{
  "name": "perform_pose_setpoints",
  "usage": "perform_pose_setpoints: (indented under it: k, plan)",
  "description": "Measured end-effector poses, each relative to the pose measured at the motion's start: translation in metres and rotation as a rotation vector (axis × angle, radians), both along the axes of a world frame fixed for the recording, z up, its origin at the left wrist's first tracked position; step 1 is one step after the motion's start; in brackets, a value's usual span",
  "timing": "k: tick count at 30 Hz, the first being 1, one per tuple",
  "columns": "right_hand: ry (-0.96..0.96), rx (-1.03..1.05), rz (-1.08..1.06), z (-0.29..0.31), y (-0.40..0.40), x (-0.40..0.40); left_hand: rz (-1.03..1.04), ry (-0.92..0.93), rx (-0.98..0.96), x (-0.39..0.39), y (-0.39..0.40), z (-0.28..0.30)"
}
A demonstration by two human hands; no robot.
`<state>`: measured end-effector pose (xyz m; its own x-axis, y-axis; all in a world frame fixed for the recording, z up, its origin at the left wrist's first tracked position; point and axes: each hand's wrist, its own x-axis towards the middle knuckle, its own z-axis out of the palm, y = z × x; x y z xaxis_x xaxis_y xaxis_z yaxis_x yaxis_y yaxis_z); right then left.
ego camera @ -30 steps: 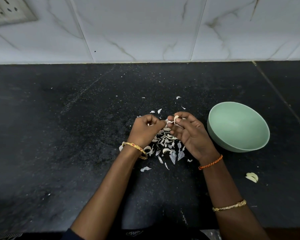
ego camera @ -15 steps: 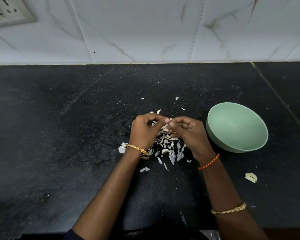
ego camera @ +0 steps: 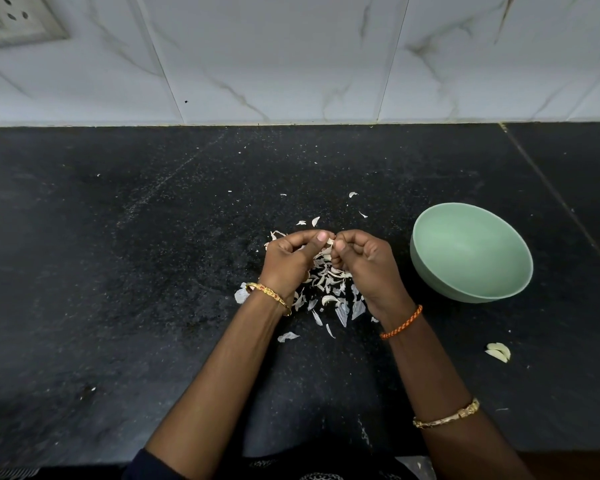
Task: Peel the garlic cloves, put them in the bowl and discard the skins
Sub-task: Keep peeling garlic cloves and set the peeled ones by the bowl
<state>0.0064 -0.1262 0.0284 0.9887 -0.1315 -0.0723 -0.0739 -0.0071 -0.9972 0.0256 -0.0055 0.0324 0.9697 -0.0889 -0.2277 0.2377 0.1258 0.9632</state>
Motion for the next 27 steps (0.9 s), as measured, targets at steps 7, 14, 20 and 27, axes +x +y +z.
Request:
perform_pose_setpoints:
  k: [7, 14, 20, 27]
  plan:
    - [-0.097, -0.414, -0.108, -0.008, 0.016, -0.006, 0.212, -0.531, 0.478, -0.005, -0.011, -0.012]
    - [-0.320, -0.629, -0.200, -0.018, 0.022, -0.007, 0.226, -0.286, 0.231, -0.008, -0.017, -0.005]
    - [-0.484, -0.874, -0.256, -0.024, 0.021, -0.001, 0.233, 0.067, 0.034, -0.004, -0.018, 0.001]
    - [-0.277, -0.435, -0.196, -0.027, 0.027, -0.001, 0.139, 0.242, -0.308, -0.008, -0.017, 0.007]
